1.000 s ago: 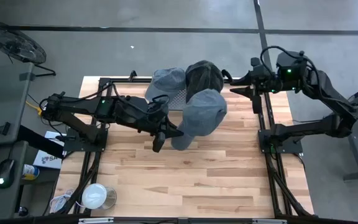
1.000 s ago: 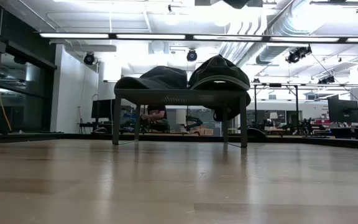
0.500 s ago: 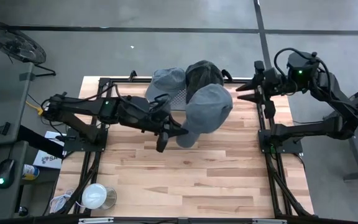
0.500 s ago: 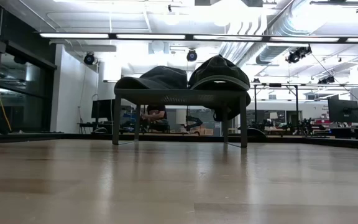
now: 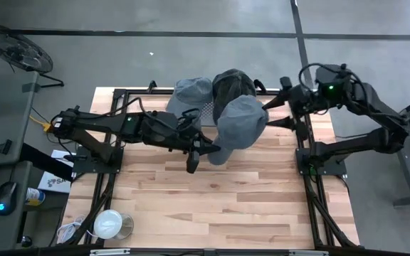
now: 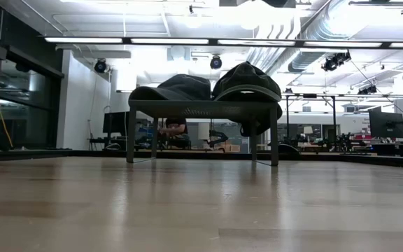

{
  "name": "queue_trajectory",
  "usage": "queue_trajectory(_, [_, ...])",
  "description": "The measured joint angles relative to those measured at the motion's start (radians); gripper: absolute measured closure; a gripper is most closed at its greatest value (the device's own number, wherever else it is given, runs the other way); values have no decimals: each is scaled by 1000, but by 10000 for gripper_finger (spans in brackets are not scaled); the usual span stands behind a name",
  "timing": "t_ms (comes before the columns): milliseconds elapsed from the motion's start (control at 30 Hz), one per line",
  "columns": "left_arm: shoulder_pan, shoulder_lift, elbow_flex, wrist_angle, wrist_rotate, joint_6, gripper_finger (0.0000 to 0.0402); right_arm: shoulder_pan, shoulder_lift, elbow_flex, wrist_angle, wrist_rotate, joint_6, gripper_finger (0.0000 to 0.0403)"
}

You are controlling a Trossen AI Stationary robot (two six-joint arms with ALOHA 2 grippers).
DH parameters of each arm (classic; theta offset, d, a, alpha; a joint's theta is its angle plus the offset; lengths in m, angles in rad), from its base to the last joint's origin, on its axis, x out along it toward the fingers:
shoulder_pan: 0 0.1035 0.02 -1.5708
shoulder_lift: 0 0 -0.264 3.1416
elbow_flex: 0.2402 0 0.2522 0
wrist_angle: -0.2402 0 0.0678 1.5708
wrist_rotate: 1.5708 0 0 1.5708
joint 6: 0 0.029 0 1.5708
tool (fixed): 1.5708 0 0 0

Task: Pick & Place hat
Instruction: Stack the gray cap on top of the gray cap on the shelf

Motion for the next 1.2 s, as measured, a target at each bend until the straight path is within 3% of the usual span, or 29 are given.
queue_trajectory(167, [35, 10, 0, 70, 49, 18, 396, 66, 30, 0, 12, 93, -39, 162])
queue_trajectory(533, [45, 10, 0, 68, 132, 34, 396, 122, 80, 0, 19, 156, -71, 180])
queue_trajectory(800, [45, 10, 0, 68, 135, 64, 396, 122, 74, 0, 42, 157, -72, 251])
queue_trajectory(1200, [97, 10, 0, 75, 144, 127, 396, 122, 70, 0, 57, 156, -72, 392])
